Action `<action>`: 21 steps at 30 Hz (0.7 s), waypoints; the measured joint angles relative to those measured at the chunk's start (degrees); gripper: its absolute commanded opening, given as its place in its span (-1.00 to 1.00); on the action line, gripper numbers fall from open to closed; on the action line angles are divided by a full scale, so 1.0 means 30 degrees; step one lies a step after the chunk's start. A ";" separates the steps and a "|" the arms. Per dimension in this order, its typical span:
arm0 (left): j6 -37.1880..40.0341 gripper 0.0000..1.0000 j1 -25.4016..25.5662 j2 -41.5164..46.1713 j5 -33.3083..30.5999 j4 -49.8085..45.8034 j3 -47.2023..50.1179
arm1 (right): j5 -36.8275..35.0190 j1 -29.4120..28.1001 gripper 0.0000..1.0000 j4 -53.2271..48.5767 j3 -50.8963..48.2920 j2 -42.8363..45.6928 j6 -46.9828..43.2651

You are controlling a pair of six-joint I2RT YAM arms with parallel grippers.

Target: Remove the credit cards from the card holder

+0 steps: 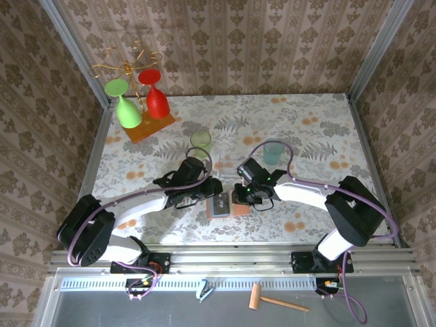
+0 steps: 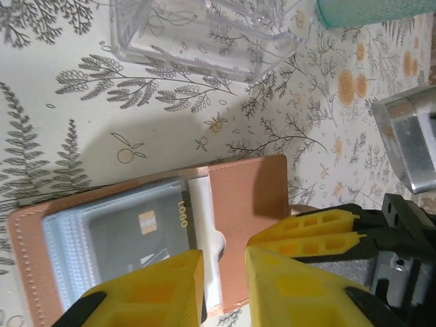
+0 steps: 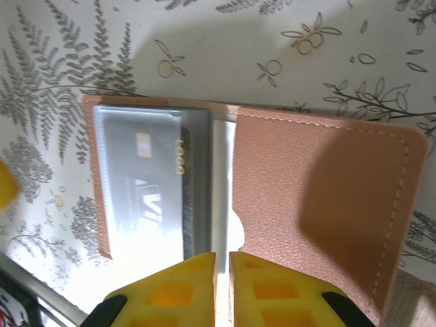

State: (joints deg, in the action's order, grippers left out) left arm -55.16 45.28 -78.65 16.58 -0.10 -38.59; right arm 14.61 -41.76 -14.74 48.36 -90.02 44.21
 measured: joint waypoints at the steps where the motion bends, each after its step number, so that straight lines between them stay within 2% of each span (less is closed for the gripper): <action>1: -0.0175 -0.54 0.0160 -0.0124 -0.0022 0.0131 0.0022 | 0.0168 0.0000 -0.74 0.0131 0.0000 0.0036 0.0095; 10: -0.1064 -0.60 0.1042 -0.0678 -0.0240 0.0189 0.0495 | 0.1086 0.0000 -0.71 0.1239 0.0000 0.0007 0.1056; 21: -0.1770 -0.68 0.1311 -0.1668 -0.0401 0.0197 0.0991 | 0.1464 0.0051 -0.71 0.1909 -0.0007 -0.0160 0.1719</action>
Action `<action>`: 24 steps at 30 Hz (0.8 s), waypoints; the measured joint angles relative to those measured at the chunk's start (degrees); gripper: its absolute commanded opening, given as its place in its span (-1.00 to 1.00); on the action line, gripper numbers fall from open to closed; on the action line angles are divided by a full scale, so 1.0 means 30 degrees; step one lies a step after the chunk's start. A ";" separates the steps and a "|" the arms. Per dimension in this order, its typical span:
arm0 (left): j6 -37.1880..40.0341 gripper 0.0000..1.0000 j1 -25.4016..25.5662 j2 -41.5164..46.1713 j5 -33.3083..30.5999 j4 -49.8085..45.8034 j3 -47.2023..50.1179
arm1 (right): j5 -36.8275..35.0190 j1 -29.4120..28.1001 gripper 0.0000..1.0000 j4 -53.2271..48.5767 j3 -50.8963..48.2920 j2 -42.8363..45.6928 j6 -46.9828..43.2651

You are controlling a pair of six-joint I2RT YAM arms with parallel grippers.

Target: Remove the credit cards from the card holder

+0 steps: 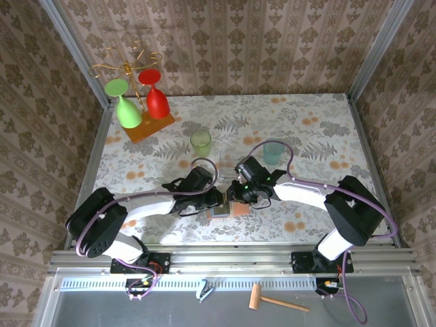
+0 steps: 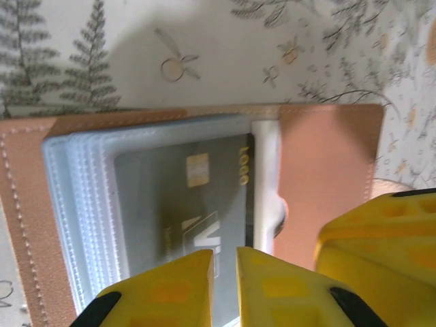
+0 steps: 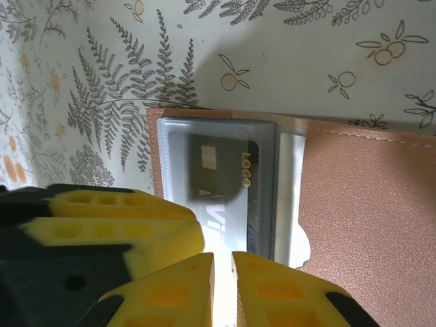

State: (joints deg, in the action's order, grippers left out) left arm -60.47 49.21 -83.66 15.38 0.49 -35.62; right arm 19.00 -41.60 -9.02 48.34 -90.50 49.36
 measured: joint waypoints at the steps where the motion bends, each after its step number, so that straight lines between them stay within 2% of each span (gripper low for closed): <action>1: -0.0015 -0.68 0.0058 -0.0007 -0.0029 -0.0007 0.0124 | 0.0146 0.0007 -0.71 0.0080 0.0000 -0.0058 0.0051; 15: -0.0124 -0.70 0.0073 0.0007 -0.0525 -0.0284 0.0299 | 0.1552 0.0073 -0.71 0.1144 -0.0007 -0.1537 0.0284; 24: -0.0131 -0.64 0.0066 0.0299 -0.0692 -0.0452 0.0321 | 0.1821 0.0073 -0.70 0.1603 -0.0015 -0.1960 0.0554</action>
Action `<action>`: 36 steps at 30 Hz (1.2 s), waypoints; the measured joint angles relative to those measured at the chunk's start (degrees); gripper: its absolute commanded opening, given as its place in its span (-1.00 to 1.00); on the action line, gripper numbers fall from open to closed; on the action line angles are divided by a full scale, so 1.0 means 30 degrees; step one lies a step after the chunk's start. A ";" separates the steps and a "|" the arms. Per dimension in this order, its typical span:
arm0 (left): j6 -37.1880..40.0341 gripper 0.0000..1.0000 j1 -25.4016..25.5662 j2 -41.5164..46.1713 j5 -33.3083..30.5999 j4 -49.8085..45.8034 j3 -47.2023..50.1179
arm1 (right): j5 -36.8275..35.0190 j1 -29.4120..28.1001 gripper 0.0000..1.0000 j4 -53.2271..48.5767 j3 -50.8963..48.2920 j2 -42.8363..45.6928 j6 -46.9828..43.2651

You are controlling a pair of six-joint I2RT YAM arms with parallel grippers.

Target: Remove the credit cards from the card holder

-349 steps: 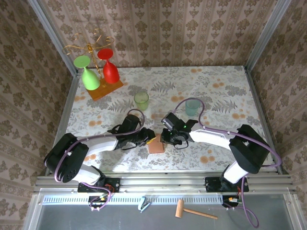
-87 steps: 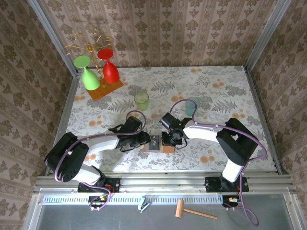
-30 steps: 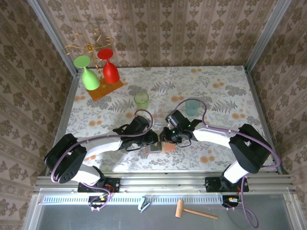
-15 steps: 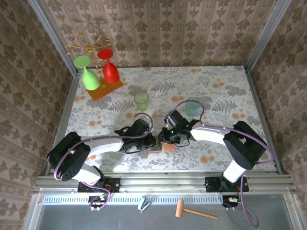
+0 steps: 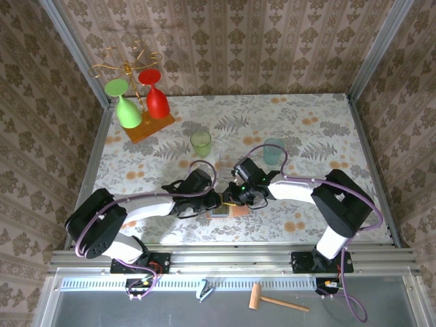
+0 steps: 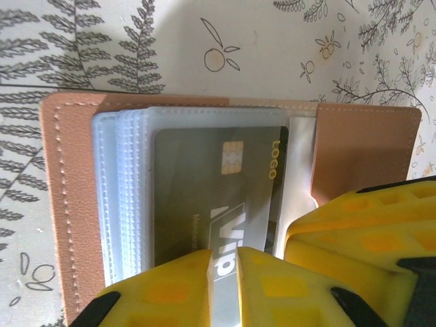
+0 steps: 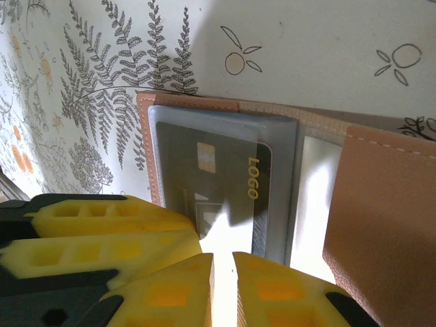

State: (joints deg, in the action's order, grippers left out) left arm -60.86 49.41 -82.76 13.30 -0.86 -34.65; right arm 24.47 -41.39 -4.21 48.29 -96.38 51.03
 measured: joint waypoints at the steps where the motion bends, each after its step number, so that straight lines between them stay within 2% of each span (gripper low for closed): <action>1: 0.0000 -0.64 0.0007 0.0066 -0.0044 0.0000 0.0007 | 0.0000 0.0000 -0.69 0.0051 0.0000 -0.0058 0.0000; 8: 0.0000 -0.64 0.0007 0.0474 -0.0277 -0.0124 0.0036 | 0.0007 0.0000 -0.65 0.0328 -0.0015 -0.0546 0.0015; 10: 0.0000 -0.65 0.0000 0.0474 -0.0335 -0.0131 0.0066 | 0.0000 0.0000 -0.56 0.0342 -0.0015 -0.0561 0.0036; 25: -0.0015 -0.65 -0.0109 0.0357 -0.0379 -0.0131 0.0386 | -0.0036 0.0051 -0.27 0.0350 -0.0007 -0.0539 -0.0015; 36: -0.0080 -0.65 -0.0124 0.0357 -0.0379 -0.0124 0.0401 | -0.0240 0.0109 -0.23 -0.0197 0.0007 -0.0262 -0.0168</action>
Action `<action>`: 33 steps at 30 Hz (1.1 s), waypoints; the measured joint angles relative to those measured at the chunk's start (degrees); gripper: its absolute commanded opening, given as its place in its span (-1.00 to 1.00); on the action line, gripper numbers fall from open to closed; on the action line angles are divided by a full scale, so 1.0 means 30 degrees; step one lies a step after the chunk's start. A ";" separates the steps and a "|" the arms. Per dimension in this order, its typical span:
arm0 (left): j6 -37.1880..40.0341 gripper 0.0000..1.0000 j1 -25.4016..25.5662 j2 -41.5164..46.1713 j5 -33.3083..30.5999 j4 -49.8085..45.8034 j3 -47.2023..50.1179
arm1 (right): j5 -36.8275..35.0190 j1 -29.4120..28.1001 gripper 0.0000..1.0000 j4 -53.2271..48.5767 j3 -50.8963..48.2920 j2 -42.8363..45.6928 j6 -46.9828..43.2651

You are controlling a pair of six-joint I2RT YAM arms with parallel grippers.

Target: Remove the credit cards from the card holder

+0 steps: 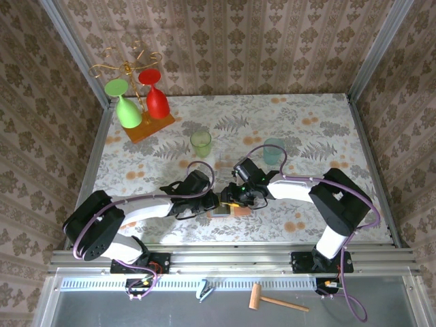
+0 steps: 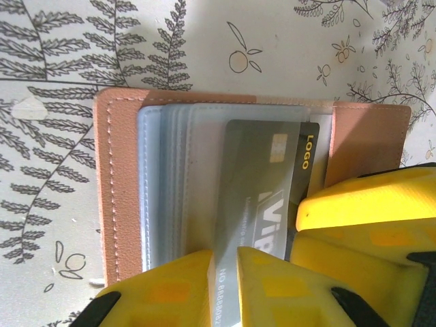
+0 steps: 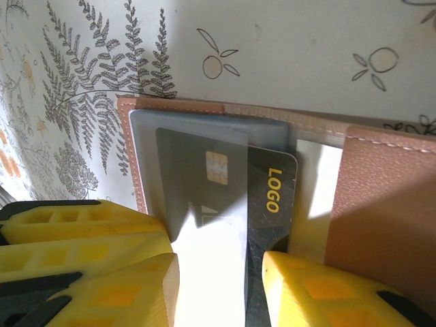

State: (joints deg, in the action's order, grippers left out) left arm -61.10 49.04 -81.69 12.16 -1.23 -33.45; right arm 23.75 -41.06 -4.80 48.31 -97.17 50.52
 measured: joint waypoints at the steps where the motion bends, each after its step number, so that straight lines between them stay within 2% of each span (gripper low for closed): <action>1: -0.0007 -0.65 0.0000 -0.0022 0.0000 0.0000 0.0007 | -0.0058 0.0015 -0.23 -0.0058 0.0000 0.0036 -0.0007; 33: -0.0058 -0.65 0.0000 -0.0036 0.0000 -0.0372 -0.0364 | -0.0248 0.0780 -0.24 -0.0525 -0.0466 0.1071 -0.0270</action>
State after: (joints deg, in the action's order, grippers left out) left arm -61.28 49.04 -81.80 12.16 -2.35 -34.54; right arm 23.00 -38.72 -6.37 46.92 -93.95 49.71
